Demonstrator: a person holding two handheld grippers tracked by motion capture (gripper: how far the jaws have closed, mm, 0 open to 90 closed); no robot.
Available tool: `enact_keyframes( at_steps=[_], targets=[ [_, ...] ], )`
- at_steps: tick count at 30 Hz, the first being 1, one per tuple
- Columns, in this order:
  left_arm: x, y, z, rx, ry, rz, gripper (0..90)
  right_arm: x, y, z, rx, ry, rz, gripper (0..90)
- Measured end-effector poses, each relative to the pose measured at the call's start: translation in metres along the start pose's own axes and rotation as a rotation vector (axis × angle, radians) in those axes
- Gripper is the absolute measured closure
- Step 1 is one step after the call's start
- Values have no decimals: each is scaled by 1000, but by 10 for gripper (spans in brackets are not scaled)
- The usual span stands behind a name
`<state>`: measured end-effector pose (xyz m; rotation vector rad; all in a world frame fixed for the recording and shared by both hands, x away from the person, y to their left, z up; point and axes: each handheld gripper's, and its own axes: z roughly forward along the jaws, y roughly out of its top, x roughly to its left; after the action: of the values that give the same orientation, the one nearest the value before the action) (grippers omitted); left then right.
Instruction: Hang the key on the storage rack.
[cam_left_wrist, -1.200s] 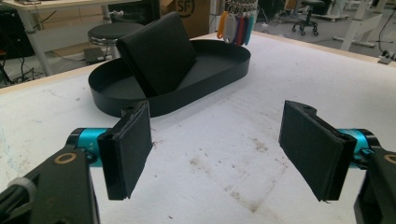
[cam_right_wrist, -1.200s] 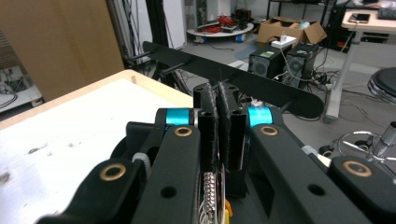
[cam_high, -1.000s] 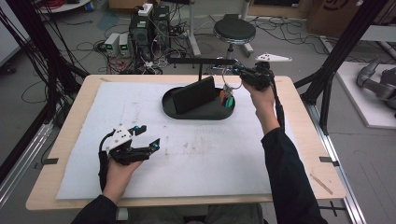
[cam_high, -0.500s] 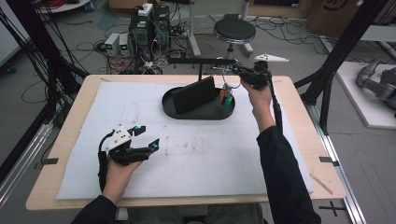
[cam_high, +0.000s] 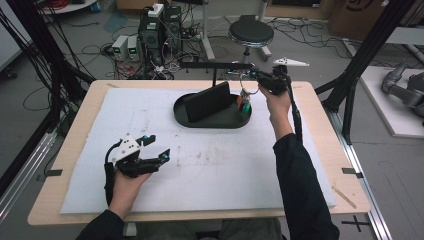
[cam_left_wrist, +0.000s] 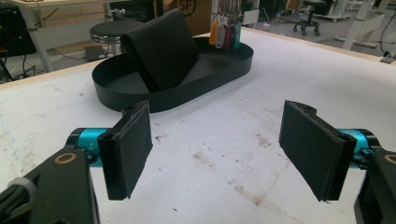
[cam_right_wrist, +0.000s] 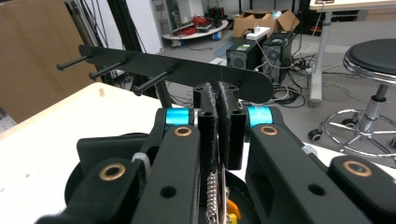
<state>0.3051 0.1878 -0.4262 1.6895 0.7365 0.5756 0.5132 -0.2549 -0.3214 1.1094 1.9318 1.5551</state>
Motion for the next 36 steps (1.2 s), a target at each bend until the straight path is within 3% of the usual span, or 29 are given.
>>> enact_keyframes(
  at_steps=[18,36],
  targets=[
    [0,-1,-1,2,-4,1,255,1,-2,4,28,-27,-34,865],
    [0,-1,0,6,-7,3,255,6,-1,2,66,-123,-108,816]
  ],
)
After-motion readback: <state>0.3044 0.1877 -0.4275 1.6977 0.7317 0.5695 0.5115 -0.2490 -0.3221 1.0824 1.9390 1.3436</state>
